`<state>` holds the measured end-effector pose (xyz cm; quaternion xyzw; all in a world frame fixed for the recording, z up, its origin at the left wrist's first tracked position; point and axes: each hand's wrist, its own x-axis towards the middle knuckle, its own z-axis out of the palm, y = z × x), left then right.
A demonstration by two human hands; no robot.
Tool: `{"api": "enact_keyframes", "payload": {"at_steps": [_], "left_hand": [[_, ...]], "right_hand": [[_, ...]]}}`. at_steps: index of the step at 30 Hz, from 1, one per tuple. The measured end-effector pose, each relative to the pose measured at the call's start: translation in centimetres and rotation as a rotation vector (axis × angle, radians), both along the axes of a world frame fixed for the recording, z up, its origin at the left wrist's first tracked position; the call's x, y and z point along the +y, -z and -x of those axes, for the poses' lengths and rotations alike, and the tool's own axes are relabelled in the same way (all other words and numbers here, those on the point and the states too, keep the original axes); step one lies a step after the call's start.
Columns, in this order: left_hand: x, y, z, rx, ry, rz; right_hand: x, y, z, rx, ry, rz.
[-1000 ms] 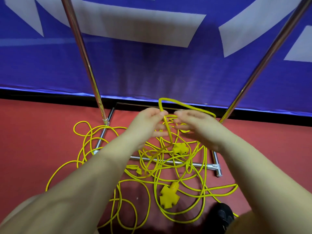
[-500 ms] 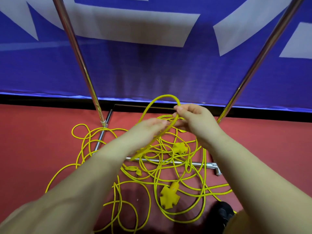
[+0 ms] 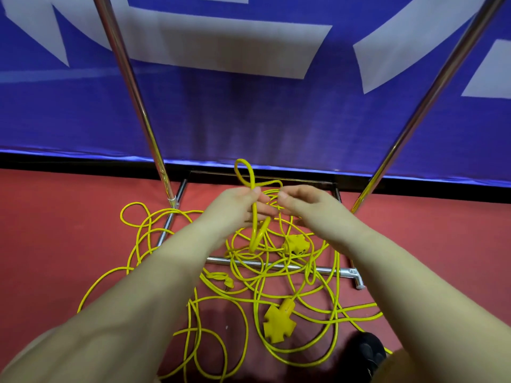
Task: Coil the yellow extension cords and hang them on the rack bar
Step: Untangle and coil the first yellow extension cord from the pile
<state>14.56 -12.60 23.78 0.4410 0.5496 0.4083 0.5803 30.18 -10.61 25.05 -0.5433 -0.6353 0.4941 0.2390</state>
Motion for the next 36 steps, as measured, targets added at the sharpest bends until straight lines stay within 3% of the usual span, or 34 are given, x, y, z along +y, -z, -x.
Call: {"api": "enact_keyframes", "payload": {"at_steps": [4,8,16,22,27,32,36], "left_hand": [[0.1,-0.7,0.4,-0.250,-0.107,0.038],[0.1,-1.2,0.8,-0.396,-0.165,0.051],[-0.1,-2.1,1.1,-0.432,-0.210,0.058],[1.0,-2.2,3.6,-0.624,-0.517,0.022],[1.7,-0.9,5.8,-0.626,-0.709,0.082],[1.5,-0.8,4.9,-0.547,-0.589,0.105],[0.6,-0.4,2.4,-0.296,-0.083,0.268]], "right_hand": [[-0.7,0.1,0.6,-0.080,-0.162,0.062],[-1.0,0.1,1.0,-0.023,-0.187,0.107],[-0.9,-0.2,1.5,0.061,-0.270,0.108],[-2.2,-0.9,1.3,-0.102,-0.518,0.114],[-1.5,-1.5,-0.3,0.080,-0.515,0.206],[-1.3,-2.7,-0.9,0.313,-0.364,0.262],[-0.5,-3.1,-1.0,0.624,-0.011,0.258]]}}
